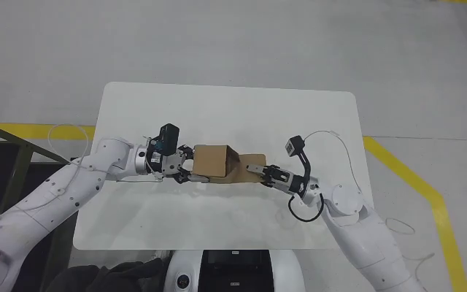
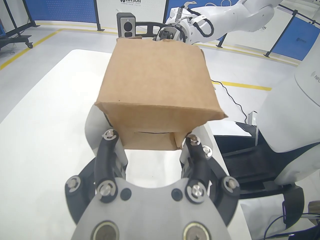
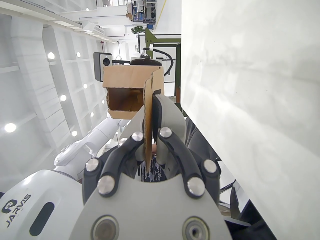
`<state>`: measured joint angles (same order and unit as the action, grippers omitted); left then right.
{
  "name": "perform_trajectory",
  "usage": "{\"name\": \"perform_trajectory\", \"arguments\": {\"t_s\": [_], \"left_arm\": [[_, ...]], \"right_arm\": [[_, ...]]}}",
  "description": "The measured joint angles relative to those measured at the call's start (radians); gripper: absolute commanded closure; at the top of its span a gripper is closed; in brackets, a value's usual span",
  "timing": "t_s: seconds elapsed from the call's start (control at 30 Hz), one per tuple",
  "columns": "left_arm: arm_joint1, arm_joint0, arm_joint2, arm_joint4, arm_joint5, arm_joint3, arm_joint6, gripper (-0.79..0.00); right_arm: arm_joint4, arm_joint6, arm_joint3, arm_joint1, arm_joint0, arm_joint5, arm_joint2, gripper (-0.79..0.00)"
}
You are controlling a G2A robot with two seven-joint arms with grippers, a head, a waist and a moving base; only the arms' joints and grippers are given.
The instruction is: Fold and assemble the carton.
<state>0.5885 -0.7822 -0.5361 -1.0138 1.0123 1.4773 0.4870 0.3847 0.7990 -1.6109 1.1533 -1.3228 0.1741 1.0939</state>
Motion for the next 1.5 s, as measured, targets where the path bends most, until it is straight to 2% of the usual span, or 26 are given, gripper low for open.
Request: {"name": "perform_trajectory", "arguments": {"t_s": [0.03,0.23,0.4,0.57,0.77,0.9,1.1,1.5], "left_arm": [[0.000,0.001,0.001,0.000,0.000,0.000,0.001,-0.459],[-0.001,0.005,0.007,-0.001,0.000,-0.003,0.009,-0.416],[-0.002,0.009,0.011,-0.003,0.000,-0.009,0.015,-0.419],[-0.003,0.010,0.007,-0.004,0.000,-0.023,0.009,-0.428],[0.005,0.003,0.005,-0.005,0.000,-0.023,-0.030,-0.425],[0.018,0.004,0.016,-0.009,0.000,-0.005,-0.067,-0.425],[0.031,0.009,0.013,-0.013,0.000,0.008,-0.094,-0.422],[0.038,0.006,0.002,-0.022,0.000,0.011,-0.085,-0.409]], "right_arm": [[0.001,-0.001,0.000,0.000,0.000,0.001,0.001,-0.425],[0.008,-0.001,-0.002,-0.002,-0.004,0.005,0.013,-0.459],[0.018,-0.005,-0.003,-0.004,-0.009,0.009,0.030,-0.594],[0.024,-0.042,-0.022,-0.015,-0.040,0.039,0.109,-0.650],[0.009,-0.066,-0.143,-0.030,-0.109,0.088,0.204,-0.650],[-0.006,-0.043,-0.171,-0.025,-0.089,0.098,0.159,-0.656],[-0.010,-0.041,-0.114,-0.005,-0.005,0.092,0.053,-0.656],[0.017,0.013,-0.075,0.018,0.059,0.096,-0.065,-0.680]]}}
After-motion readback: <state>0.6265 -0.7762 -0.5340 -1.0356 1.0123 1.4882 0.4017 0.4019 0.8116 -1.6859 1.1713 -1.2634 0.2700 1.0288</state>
